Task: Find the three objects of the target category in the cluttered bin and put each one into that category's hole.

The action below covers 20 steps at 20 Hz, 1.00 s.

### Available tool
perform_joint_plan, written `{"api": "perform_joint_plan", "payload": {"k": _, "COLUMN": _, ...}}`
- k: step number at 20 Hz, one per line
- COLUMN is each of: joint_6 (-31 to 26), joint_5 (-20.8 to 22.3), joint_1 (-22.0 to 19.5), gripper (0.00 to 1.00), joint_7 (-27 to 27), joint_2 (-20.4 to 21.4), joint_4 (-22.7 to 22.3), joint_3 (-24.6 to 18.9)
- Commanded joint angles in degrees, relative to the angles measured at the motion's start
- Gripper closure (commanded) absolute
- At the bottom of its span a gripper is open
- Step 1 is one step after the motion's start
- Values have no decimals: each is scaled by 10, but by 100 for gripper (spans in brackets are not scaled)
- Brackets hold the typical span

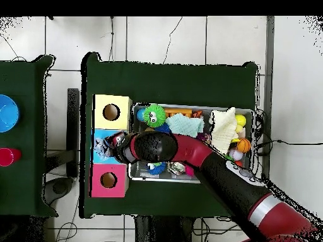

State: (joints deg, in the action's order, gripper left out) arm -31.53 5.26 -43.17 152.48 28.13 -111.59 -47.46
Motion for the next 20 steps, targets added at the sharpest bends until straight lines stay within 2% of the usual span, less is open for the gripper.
{"api": "perform_joint_plan", "payload": {"k": 1, "joint_6": -59, "joint_5": 16, "joint_1": 6, "gripper": 100, "joint_7": -85, "joint_2": -13, "joint_4": 71, "joint_3": 4}}
{"api": "perform_joint_plan", "payload": {"k": 14, "joint_6": -54, "joint_5": 39, "joint_1": -1, "gripper": 100, "joint_7": -114, "joint_2": -32, "joint_4": 85, "joint_3": 9}}
{"api": "perform_joint_plan", "payload": {"k": 20, "joint_6": -81, "joint_5": 44, "joint_1": 0, "gripper": 100, "joint_7": -126, "joint_2": -34, "joint_4": 111, "joint_3": 8}}
